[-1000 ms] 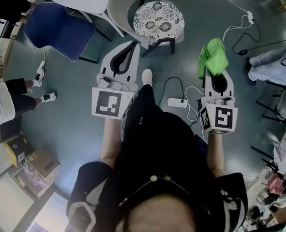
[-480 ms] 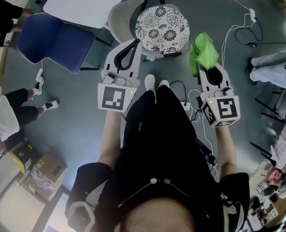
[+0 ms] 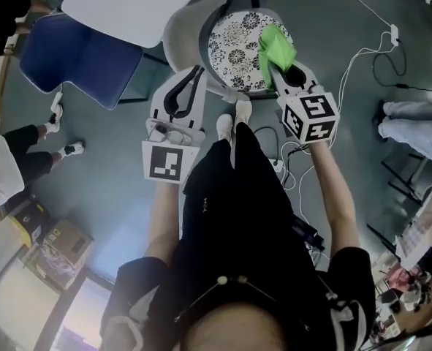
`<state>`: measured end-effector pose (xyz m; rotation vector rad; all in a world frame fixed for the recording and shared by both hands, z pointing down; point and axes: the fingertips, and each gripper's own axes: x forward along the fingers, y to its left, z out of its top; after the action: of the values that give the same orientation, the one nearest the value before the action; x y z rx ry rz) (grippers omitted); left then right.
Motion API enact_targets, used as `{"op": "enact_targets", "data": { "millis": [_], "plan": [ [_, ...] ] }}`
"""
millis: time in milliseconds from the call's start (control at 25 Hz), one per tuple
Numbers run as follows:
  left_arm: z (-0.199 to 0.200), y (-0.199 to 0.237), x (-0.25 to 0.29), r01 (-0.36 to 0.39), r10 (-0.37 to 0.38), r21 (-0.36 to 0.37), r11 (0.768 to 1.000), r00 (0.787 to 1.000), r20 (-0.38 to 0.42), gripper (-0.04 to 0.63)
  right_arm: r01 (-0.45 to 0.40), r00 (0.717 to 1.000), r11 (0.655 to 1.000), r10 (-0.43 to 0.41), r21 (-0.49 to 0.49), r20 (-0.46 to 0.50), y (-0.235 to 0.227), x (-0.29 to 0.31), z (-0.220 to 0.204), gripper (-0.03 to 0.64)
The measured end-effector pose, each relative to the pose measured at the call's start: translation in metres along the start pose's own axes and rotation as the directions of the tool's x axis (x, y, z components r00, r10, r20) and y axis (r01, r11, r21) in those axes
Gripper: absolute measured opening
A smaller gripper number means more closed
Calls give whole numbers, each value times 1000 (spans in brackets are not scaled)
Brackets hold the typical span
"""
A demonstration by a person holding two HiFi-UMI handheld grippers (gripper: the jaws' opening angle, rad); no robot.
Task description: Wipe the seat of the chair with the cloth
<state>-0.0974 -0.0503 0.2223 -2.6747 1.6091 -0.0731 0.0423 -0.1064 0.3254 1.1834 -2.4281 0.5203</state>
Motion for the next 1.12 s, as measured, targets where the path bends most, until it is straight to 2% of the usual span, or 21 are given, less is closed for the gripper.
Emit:
{"op": "enact_targets", "data": {
  "millis": [240,440,520,600,760,880,1000,1120],
  "plan": [
    [-29,17,54,-48,48,-21,999,999,-14,8,-94,989,994,98,47,-113,-29,96,-21,46],
    [-53,21,91,-71,70,-22,997,997,-31,9,-156,965,984,172,91,-201,-35,165,-51,46],
    [-68,22,100,-67,66,-24,997,996,-56,38,-168,951,979,192,117,-242,-34,193,-70,46],
    [-85,24,108,-65,62,-37,997,995,-73,65,-179,935,973,215,148,-283,-31,221,-91,46],
    [-113,31,112,-81,76,-59,995,994,-84,66,-195,896,959,259,206,-359,-25,269,-133,46],
    [-128,35,112,-81,75,-60,995,993,-93,66,-212,860,934,318,287,-400,-21,300,-161,46],
    [-140,39,108,-97,89,-83,992,991,-96,66,-194,851,909,343,369,-398,-23,330,-184,46],
    [-152,42,102,-106,97,-92,990,990,-103,66,-152,843,898,335,413,-420,-30,356,-211,46]
  ]
}}
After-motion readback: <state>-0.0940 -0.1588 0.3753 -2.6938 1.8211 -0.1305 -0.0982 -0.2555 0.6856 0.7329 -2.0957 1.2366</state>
